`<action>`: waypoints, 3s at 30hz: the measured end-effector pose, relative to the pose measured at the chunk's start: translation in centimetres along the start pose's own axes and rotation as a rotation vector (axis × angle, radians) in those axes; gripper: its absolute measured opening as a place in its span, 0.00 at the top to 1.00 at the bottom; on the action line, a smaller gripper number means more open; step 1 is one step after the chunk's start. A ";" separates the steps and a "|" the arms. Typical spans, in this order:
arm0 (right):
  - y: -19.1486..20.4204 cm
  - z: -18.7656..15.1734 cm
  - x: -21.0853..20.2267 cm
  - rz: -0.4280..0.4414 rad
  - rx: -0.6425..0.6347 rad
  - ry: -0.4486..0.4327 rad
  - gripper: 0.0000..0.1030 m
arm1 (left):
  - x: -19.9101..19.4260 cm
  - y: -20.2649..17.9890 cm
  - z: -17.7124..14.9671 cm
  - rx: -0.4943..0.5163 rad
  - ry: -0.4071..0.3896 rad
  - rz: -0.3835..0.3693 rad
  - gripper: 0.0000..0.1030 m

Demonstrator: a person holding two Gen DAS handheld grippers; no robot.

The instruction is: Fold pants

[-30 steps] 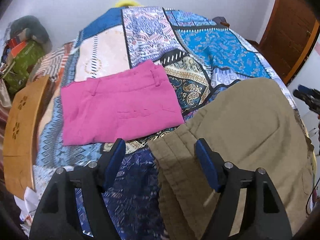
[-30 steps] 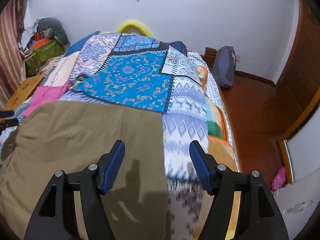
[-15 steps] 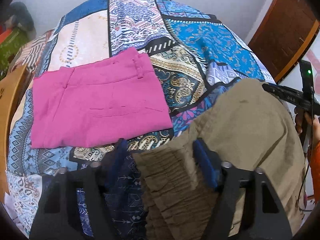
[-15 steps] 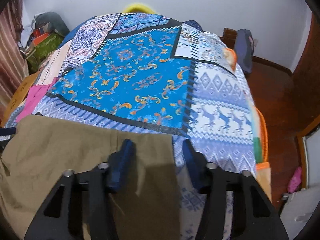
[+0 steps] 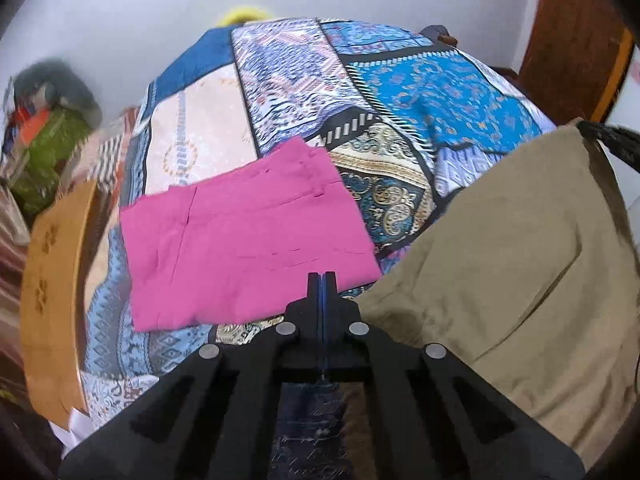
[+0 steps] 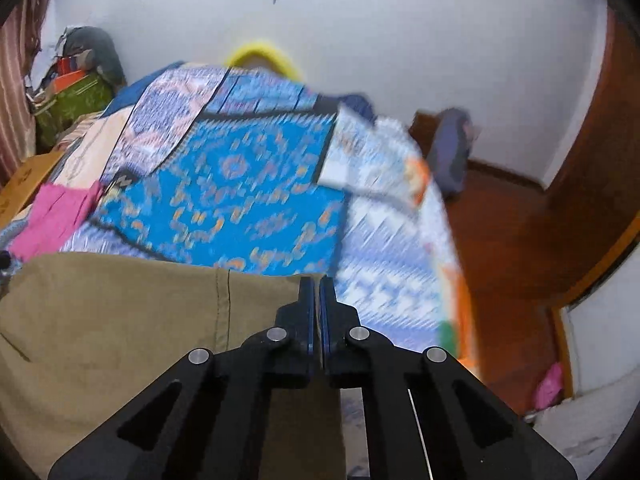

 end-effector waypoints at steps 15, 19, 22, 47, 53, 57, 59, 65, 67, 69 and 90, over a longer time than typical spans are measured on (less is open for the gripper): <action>0.3 -1.7 -0.4 0.032 0.012 0.024 0.98 | 3.4 -1.0 -0.6 -0.126 0.118 -0.171 0.19; 0.0 -2.2 0.2 0.033 0.020 0.025 0.98 | 3.6 -1.4 -0.4 -0.123 0.117 -0.268 0.59; -0.1 -2.4 0.2 0.037 0.034 0.017 0.98 | 2.6 -3.0 -0.2 -0.043 0.095 -0.243 0.79; -0.4 -3.5 0.1 0.065 0.061 0.019 0.98 | 5.2 -0.8 -0.4 -0.222 0.134 -0.352 0.44; -0.9 -2.5 -0.7 0.026 0.076 -0.004 0.98 | 1.3 -1.4 1.1 -0.111 0.009 -0.188 0.49; -1.0 -1.8 -3.0 0.020 0.080 -0.050 0.98 | -2.2 -1.8 1.5 -0.052 -0.078 -0.126 0.49; -1.1 -1.6 -4.5 0.021 0.081 -0.075 0.98 | -4.2 -2.0 1.5 -0.030 -0.121 -0.113 0.49; -1.6 -1.5 -10.6 0.032 0.095 -0.160 0.98 | -11.1 -3.3 0.6 0.040 -0.240 -0.098 0.49; -1.9 -1.9 -13.4 0.038 0.104 -0.193 0.98 | -13.0 -4.1 -0.2 0.068 -0.267 -0.091 0.49; -2.1 -2.6 -16.0 0.039 0.108 -0.219 0.98 | -15.2 -4.9 -1.3 0.095 -0.296 -0.090 0.49; 2.0 -20.6 -25.6 0.107 0.149 -0.112 0.98 | -20.3 -8.1 -19.1 0.285 -0.284 -0.114 0.49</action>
Point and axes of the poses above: each gripper's, at about its wrist camera, not at the fingertips, and x roughly the way its jaws point, y to its left, z to its top, the point moved 3 cm from there along x, roughly the way its jaws point, and after that the axes turned 1 degree about y, right-handed, at the moved point
